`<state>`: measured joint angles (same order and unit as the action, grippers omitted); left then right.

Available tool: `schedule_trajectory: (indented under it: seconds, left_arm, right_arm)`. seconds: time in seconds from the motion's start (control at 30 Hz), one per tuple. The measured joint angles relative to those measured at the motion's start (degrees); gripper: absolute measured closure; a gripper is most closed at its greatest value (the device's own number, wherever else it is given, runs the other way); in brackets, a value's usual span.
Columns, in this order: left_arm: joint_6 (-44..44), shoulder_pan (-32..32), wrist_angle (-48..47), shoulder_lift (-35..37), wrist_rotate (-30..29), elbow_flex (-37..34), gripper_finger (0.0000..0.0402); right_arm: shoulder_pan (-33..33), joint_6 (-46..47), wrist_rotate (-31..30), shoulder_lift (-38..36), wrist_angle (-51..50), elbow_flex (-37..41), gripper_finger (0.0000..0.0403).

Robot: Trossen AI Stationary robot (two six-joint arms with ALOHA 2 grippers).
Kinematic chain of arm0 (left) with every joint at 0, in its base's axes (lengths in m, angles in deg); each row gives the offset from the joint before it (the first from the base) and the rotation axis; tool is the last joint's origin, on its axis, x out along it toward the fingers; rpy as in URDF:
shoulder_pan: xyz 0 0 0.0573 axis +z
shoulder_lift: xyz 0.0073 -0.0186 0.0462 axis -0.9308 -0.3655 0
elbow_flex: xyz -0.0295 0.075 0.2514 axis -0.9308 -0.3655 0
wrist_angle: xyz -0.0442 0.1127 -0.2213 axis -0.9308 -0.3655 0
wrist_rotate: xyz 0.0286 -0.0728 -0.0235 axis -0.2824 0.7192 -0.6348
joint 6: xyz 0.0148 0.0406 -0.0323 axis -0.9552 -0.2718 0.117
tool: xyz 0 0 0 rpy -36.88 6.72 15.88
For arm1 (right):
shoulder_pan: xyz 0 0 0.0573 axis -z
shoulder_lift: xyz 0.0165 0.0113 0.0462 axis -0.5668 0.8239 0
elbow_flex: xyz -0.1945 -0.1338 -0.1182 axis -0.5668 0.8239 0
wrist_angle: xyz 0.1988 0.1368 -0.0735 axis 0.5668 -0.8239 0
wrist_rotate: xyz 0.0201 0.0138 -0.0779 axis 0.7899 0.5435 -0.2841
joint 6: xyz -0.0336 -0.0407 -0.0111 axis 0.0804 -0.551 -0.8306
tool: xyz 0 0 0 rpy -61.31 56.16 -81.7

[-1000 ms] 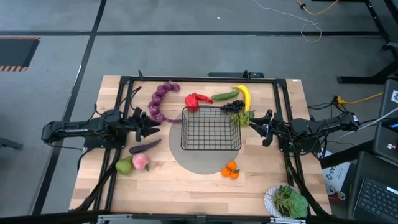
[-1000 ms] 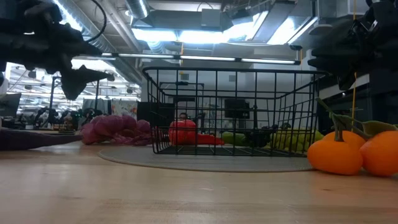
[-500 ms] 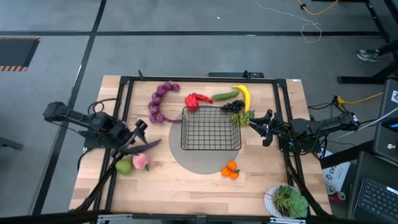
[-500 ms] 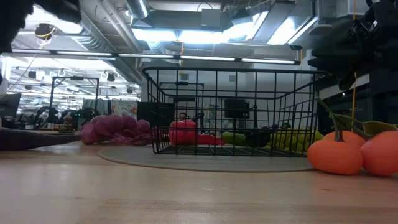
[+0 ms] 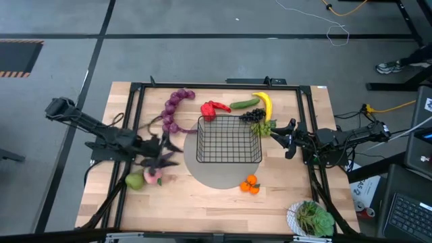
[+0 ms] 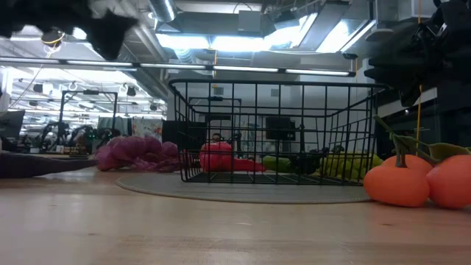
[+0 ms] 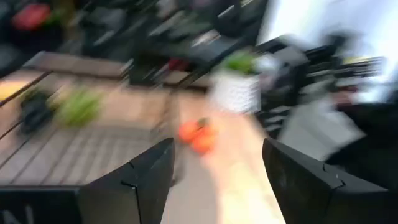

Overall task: Build produce basket
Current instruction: Put the tangerine into the wire basket

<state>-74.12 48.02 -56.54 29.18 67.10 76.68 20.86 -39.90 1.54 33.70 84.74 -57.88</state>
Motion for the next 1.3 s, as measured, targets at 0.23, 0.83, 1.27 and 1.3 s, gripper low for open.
schedule_trajectory:
  seconds: [0.23, 0.83, 1.27, 1.3]
  left_arm:
    - [-1.5, 2.28, -13.12, -13.14, 0.21, 17.0, 0.0164]
    - [0.17, 4.03, -1.98, -37.69, 0.12, 32.72, 0.0164]
    - [-7.46, 6.82, -14.86, -54.25, 19.34, 53.23, 0.0164]
    - [-7.35, 7.01, -17.52, -55.97, 19.43, 56.3, 0.0164]
  right_arm:
    - [-0.02, -0.07, 0.0, 0.0, 0.0, 0.0, 0.0272]
    - [-0.01, -0.35, 0.05, 0.01, -1.05, 0.0, 0.0272]
    - [-0.01, -0.31, 0.02, 0.01, -1.44, 0.0, 0.0272]
    - [0.0, -0.21, 0.05, 0.02, -1.44, 0.0, 0.0272]
